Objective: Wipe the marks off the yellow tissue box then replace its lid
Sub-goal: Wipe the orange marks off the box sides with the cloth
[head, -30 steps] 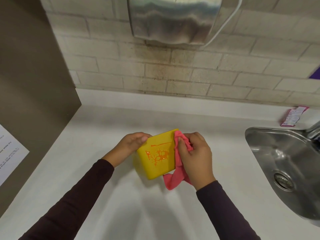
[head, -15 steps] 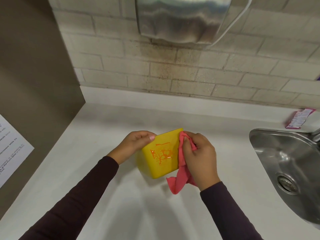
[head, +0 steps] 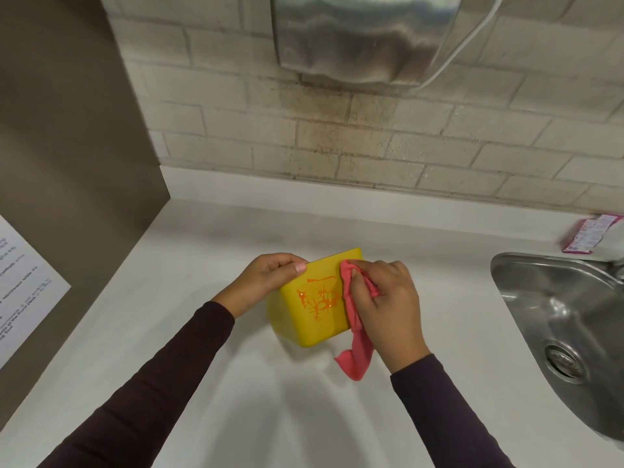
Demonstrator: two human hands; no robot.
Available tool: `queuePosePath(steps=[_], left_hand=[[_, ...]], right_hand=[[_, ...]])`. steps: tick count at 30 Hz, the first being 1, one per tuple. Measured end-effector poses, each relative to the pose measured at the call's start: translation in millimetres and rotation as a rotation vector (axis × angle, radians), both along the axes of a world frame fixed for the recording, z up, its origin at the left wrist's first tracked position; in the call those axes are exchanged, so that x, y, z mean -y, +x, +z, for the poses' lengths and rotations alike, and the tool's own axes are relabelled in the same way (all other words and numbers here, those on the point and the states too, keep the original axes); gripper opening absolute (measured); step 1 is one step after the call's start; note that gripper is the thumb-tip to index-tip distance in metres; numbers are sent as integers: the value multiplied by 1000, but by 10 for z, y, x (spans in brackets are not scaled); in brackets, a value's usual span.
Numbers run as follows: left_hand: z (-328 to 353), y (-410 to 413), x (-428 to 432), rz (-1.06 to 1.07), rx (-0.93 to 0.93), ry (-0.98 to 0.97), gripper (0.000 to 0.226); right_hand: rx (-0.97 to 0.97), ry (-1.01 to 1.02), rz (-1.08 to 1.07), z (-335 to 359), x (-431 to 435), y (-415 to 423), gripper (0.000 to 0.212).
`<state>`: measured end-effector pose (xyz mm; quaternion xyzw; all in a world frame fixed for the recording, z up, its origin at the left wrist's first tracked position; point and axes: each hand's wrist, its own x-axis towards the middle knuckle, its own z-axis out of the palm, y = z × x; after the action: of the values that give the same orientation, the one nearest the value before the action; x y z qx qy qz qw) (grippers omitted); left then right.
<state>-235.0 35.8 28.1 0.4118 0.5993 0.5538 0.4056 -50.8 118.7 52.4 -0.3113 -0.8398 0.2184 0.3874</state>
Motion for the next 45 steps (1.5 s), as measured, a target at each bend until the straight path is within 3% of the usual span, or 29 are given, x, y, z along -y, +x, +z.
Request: queuePosePath(steps=[2,6,14,21,26,34,41,45], left_hand=[[-5,0,1,3,6,8,24],[-17,12,11,5,4,12,32],[-11,13,11,0,9,7,29],[4,-16,7,0,11,14,39],[-14,-8,-1,5,5,2,19],[-17,-24,1,1,17,8,43],[-23,-20,-5,28,6,0,36],[-27,-6,-18,55,31,12,39]], right_hand=[[-17,-26,35,6,47,-81,18],[26,36,101,-27,152,-96,26],[-4,-33,-5,1,66,-98,24],[85,31,137,1,127,-61,29],[14,-42,29,3,41,-39,23],[94,29,146,14,252,-141,22],[19,-20,-22,29,137,-122,23],[40,-6,41,55,208,-221,26]])
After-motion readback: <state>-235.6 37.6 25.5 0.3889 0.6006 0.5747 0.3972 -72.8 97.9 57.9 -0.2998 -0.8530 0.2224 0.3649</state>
